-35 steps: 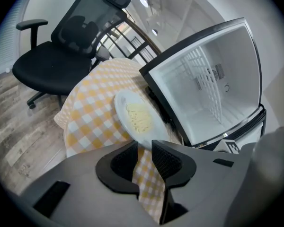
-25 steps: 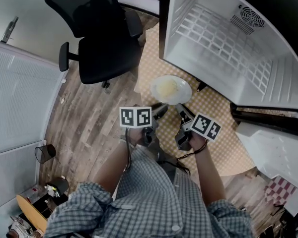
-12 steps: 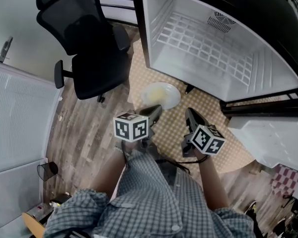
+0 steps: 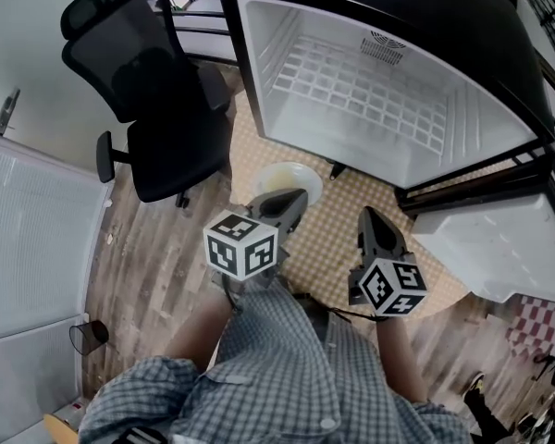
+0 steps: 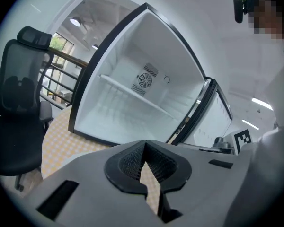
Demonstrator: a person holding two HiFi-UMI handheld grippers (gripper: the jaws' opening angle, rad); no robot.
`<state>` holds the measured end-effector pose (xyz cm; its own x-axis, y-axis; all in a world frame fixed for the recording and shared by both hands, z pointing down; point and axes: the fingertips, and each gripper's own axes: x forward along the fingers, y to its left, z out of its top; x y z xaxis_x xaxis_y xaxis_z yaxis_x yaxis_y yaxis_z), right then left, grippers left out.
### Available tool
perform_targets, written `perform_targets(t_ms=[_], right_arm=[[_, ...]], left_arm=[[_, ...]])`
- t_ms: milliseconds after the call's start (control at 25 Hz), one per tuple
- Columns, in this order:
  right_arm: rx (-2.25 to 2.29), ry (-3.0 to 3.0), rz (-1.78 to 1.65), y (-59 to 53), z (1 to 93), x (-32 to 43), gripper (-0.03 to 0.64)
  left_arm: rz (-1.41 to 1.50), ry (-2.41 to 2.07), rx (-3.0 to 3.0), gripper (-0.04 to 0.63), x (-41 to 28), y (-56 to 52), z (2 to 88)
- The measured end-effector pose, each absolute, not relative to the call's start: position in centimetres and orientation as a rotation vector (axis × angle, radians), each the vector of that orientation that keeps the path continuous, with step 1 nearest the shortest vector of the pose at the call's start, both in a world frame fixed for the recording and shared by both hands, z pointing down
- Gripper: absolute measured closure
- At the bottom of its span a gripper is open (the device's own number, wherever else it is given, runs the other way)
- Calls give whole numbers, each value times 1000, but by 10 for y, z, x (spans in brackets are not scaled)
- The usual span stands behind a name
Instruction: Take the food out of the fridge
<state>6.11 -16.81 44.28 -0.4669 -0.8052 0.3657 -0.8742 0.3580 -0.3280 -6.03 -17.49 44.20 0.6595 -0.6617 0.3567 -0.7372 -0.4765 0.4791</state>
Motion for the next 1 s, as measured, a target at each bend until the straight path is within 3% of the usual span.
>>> perform_targets(t_ms=[360,1000], right_arm=[[1661,-2589,420,-170,365,78,607],[1697,-2655,357,-172,332,81,607]], left_arm=[[54,-1088,2397,589,-49,-172,379],[14,-1023,2476,589,-30,-163,358]])
